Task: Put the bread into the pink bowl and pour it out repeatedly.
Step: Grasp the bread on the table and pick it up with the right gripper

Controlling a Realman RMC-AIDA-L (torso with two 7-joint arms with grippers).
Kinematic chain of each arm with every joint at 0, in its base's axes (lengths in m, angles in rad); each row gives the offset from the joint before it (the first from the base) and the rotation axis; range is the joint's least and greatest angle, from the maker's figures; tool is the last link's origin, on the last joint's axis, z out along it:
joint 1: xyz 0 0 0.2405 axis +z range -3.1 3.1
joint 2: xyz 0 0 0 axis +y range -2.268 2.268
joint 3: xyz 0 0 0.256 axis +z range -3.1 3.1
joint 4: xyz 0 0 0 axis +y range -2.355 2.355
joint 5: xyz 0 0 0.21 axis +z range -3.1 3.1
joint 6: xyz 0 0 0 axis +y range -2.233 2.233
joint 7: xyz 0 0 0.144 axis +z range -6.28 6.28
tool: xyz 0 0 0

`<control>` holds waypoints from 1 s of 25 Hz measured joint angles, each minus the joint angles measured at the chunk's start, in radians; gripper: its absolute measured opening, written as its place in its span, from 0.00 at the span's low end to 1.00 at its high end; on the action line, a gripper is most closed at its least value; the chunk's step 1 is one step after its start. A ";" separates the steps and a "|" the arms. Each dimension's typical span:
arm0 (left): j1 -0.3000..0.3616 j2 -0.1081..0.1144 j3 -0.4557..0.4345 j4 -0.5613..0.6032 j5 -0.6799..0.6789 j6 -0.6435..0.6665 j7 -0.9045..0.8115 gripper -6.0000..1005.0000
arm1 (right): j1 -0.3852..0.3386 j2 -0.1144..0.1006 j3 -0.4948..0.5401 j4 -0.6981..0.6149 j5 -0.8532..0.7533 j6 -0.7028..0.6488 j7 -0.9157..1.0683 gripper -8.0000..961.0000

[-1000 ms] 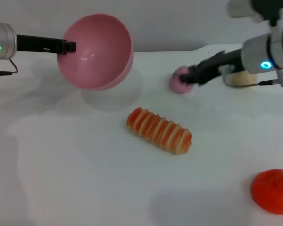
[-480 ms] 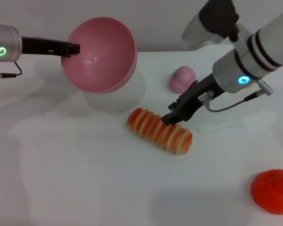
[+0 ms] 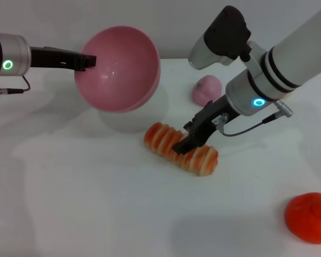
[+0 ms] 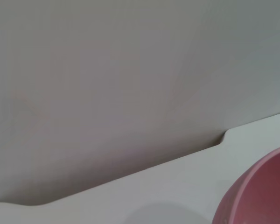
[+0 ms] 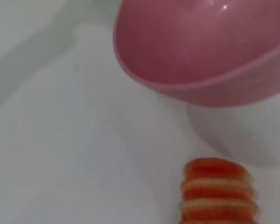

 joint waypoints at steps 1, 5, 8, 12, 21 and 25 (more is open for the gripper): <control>0.001 -0.002 -0.001 0.000 0.000 0.000 0.003 0.05 | 0.000 0.000 -0.006 0.002 0.006 -0.006 0.000 0.69; 0.003 -0.004 0.000 0.000 0.000 0.000 0.007 0.05 | 0.001 0.001 -0.039 0.020 0.040 -0.028 0.000 0.69; 0.004 -0.004 0.000 0.000 0.000 0.001 0.007 0.05 | 0.000 0.003 -0.059 0.036 0.060 -0.048 0.000 0.69; 0.009 -0.004 -0.003 0.000 0.000 0.001 0.007 0.05 | -0.005 0.004 -0.082 0.057 0.064 -0.083 0.000 0.69; 0.010 -0.004 -0.002 0.000 0.000 0.001 0.007 0.05 | -0.003 0.005 -0.088 0.091 0.066 -0.134 0.000 0.70; 0.009 -0.004 -0.002 0.000 0.000 0.001 0.018 0.05 | -0.001 0.004 -0.088 0.105 0.066 -0.144 0.000 0.69</control>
